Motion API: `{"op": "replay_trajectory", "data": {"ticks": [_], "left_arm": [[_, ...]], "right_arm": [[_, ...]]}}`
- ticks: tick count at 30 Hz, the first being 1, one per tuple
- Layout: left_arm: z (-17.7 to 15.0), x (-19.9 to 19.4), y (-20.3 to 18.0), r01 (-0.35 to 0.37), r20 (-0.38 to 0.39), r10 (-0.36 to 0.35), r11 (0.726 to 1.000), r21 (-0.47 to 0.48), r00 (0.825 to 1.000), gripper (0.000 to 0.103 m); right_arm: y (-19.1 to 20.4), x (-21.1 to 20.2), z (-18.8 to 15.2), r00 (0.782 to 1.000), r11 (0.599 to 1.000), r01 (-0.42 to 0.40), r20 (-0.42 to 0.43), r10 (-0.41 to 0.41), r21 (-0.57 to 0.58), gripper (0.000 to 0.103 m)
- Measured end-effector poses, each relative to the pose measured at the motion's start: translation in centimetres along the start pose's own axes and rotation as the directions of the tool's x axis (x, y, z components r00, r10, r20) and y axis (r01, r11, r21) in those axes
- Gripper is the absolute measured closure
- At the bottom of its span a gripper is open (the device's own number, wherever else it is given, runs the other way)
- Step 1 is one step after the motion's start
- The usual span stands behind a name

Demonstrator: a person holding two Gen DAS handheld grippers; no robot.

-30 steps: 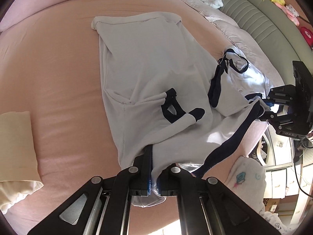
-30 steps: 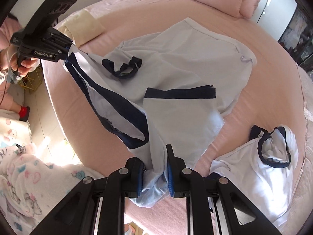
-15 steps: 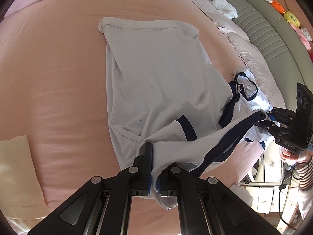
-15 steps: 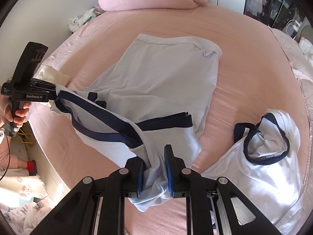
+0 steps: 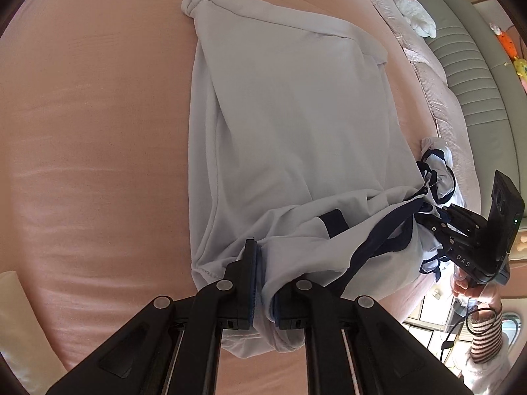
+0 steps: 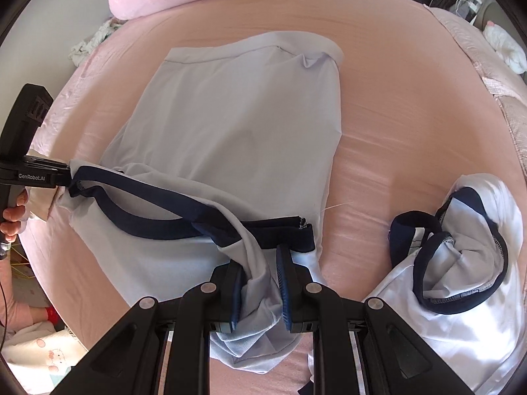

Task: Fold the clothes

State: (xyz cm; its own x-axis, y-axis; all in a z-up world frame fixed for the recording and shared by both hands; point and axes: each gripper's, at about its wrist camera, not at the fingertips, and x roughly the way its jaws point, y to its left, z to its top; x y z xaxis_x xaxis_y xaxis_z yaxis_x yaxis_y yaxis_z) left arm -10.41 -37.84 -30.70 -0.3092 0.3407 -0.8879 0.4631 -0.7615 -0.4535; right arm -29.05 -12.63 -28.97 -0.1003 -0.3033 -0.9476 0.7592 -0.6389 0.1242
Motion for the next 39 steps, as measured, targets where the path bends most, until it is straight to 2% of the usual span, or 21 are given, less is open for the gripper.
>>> {"op": "replay_trajectory", "data": {"ticks": [5, 7, 10, 12, 14, 20, 24, 28, 30, 32, 34, 35, 37, 39], "left_arm": [[0.2, -0.2, 1.3, 0.076, -0.037, -0.078, 0.996, -0.057, 0.996, 0.095], [0.3, -0.6, 1.8, 0.094, -0.04, -0.098, 0.992, -0.086, 0.994, 0.089], [-0.3, -2.0, 1.9, 0.09, -0.014, -0.092, 0.992, -0.087, 0.996, 0.07], [-0.9, -3.6, 1.7, 0.075, 0.032, -0.073, 0.995, -0.069, 0.997, 0.043], [-1.5, -5.0, 1.7, 0.074, 0.072, -0.07, 0.996, -0.053, 0.995, 0.036], [-3.2, -6.0, 3.4, 0.131, 0.125, -0.119, 0.988, -0.088, 0.985, 0.033], [-4.8, -4.1, 4.4, 0.146, 0.084, -0.136, 0.981, -0.128, 0.987, 0.032], [-4.9, -0.6, 3.9, 0.162, 0.057, -0.153, 0.967, -0.195, 0.987, 0.032], [-4.8, 0.9, 3.9, 0.138, 0.053, -0.129, 0.96, -0.245, 0.99, 0.032], [-4.5, 0.7, 3.2, 0.125, 0.077, -0.109, 0.961, -0.247, 0.991, 0.023], [-4.0, 0.6, 2.0, 0.047, 0.075, -0.033, 0.98, -0.194, 0.997, 0.023], [-3.8, 0.8, 1.3, -0.001, 0.069, 0.012, 0.987, -0.159, 0.998, 0.023], [-3.8, 1.1, 0.4, -0.071, 0.066, 0.08, 0.989, -0.129, 0.995, 0.023], [-3.9, 1.2, 0.0, -0.107, 0.079, 0.117, 0.986, -0.125, 0.99, 0.024]], "right_arm": [[-0.3, 1.1, 0.0, 1.0, 1.0, -0.016, -0.024, 0.016, 0.025, 0.086], [-0.3, 1.2, 0.1, 0.999, 1.0, -0.017, -0.033, 0.017, 0.022, 0.086], [0.2, 1.3, 0.1, 0.999, 0.999, 0.017, -0.03, -0.018, -0.037, 0.086], [0.6, 1.3, 0.0, 0.999, 0.997, 0.038, -0.031, -0.04, -0.069, 0.086], [0.6, 1.4, 0.0, 0.998, 0.998, 0.043, -0.036, -0.044, -0.05, 0.086], [-0.9, 1.6, 0.1, 0.999, 0.999, -0.009, -0.038, 0.011, 0.052, 0.086], [-1.5, 1.5, 0.0, 0.999, 0.997, -0.035, -0.039, 0.038, 0.075, 0.086], [-2.3, 1.4, 0.0, 0.996, 0.991, -0.065, -0.05, 0.071, 0.115, 0.085], [-2.7, 1.0, 0.0, 0.995, 0.987, -0.079, -0.054, 0.087, 0.137, 0.083], [-3.0, 0.2, 0.1, 0.994, 0.985, -0.092, -0.049, 0.1, 0.147, 0.082], [-3.2, -0.9, 0.0, 0.994, 0.985, -0.096, -0.031, 0.101, 0.142, 0.08], [-3.3, -1.5, -0.1, 0.996, 0.987, -0.088, -0.019, 0.091, 0.136, 0.076], [-3.3, -2.9, -0.5, 0.998, 0.992, -0.065, 0.009, 0.064, 0.112, 0.069], [-3.3, -4.3, -0.9, 0.999, 0.995, -0.042, 0.039, 0.038, 0.086, 0.062]]}}
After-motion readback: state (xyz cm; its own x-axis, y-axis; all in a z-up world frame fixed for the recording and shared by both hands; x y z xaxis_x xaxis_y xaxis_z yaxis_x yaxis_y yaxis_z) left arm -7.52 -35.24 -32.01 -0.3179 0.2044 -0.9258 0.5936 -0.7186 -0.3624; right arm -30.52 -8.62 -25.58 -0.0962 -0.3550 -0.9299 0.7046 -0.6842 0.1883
